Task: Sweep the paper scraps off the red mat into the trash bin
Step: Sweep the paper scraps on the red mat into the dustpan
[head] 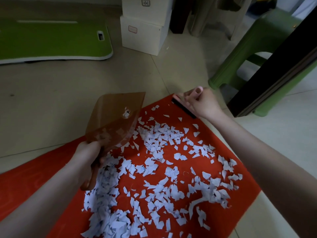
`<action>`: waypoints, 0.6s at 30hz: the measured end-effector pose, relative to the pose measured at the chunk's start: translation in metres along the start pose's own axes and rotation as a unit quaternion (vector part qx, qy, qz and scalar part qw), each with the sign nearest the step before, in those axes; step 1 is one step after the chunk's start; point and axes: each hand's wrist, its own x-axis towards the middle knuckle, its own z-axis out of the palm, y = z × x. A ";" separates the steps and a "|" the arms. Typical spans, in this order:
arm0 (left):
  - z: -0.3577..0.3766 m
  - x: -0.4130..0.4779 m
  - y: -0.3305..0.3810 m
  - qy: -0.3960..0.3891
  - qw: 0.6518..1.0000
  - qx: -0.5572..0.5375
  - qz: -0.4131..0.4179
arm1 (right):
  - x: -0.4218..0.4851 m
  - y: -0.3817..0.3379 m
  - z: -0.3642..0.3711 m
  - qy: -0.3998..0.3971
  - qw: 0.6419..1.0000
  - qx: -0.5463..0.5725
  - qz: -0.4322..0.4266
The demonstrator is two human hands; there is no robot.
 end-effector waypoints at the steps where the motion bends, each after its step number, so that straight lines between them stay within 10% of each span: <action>1: 0.001 0.000 0.001 -0.002 1.000 0.002 0.001 | 0.008 0.001 0.005 0.022 0.999 0.029 0.014; 6: 0.004 0.000 0.001 -0.005 1.000 0.004 0.006 | 0.043 0.009 0.031 0.089 0.991 0.068 0.069; 18: 0.001 0.002 -0.003 -0.005 1.000 0.000 0.004 | -0.010 0.000 0.006 -0.148 0.989 -0.005 0.027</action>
